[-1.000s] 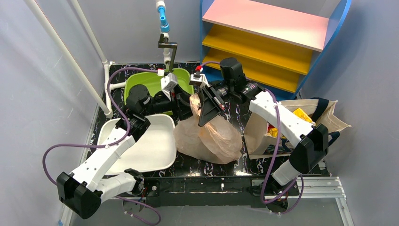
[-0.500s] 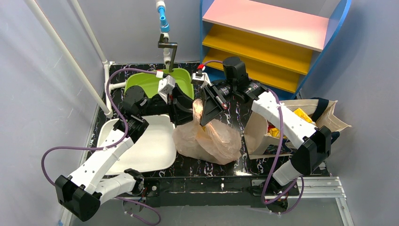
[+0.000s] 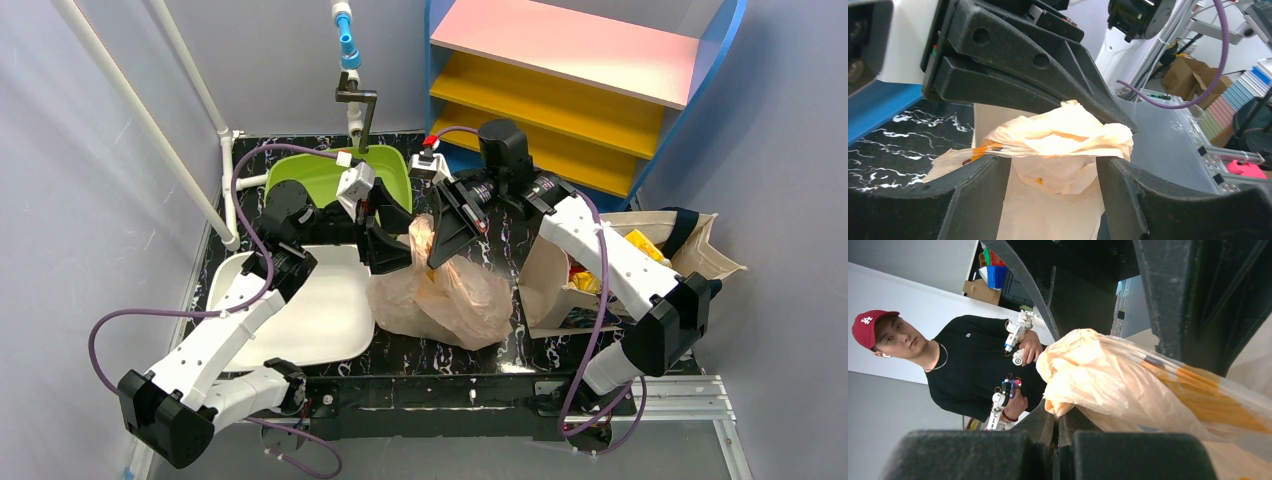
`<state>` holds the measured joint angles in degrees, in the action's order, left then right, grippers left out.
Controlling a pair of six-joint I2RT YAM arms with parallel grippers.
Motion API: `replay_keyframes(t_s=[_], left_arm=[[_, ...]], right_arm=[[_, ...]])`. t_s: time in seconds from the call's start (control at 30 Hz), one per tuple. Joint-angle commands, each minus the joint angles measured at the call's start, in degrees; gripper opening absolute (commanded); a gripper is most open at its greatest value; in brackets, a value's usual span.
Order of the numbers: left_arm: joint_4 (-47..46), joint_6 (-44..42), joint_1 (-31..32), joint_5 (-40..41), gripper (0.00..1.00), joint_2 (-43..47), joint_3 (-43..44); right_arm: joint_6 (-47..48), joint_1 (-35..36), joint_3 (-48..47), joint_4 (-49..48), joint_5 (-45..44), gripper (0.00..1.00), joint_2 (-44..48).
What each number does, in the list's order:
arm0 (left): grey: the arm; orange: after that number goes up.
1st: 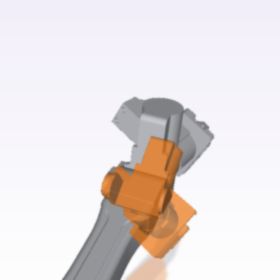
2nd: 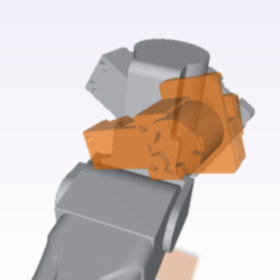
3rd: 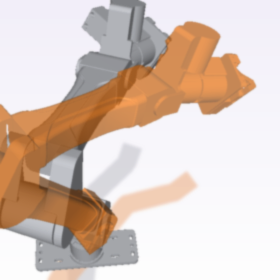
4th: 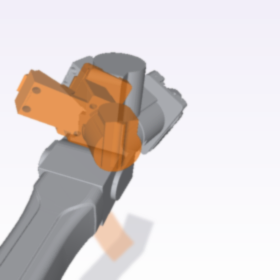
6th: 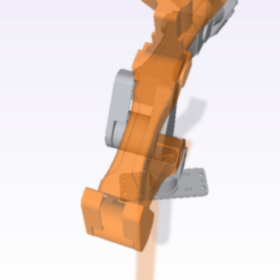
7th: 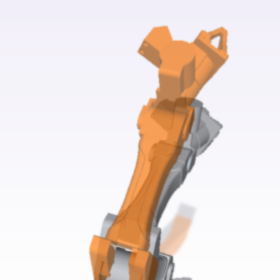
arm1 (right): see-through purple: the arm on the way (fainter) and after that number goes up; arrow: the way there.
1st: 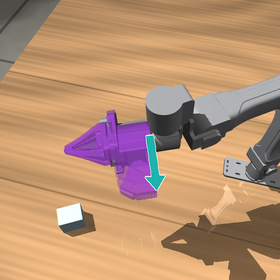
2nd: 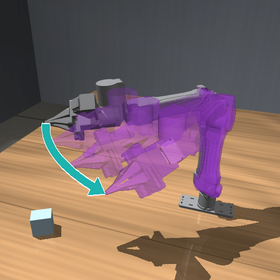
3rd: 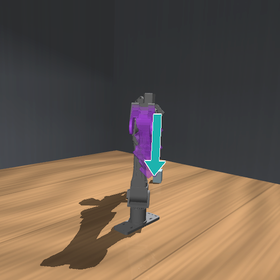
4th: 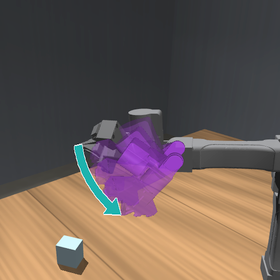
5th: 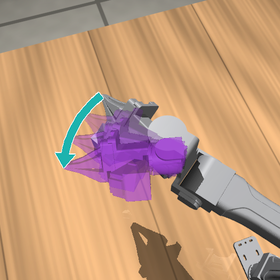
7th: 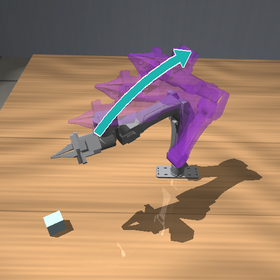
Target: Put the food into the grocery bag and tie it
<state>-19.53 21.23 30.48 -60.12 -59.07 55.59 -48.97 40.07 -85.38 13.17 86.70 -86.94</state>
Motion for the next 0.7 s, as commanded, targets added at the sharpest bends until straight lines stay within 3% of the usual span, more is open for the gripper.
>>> replay_keyframes(t_s=[0.0,0.27,0.43,0.67], left_arm=[[-1.6,2.0,0.4,-5.0,0.62,-0.3,2.6],[0.1,1.4,0.3,-4.4,0.63,-1.4,4.7],[-6.1,5.5,0.3,-3.7,0.63,-1.8,2.5],[-6.9,6.5,0.4,-2.8,0.63,-1.9,1.4]], right_arm=[[0.0,-0.6,0.1,-1.0,2.9,0.01,2.7],[0.4,-0.6,1.8,0.3,2.9,0.01,4.0],[0.6,-0.5,1.8,0.0,2.6,0.01,3.9],[0.5,0.3,-1.7,-0.4,2.9,0.01,1.1]])
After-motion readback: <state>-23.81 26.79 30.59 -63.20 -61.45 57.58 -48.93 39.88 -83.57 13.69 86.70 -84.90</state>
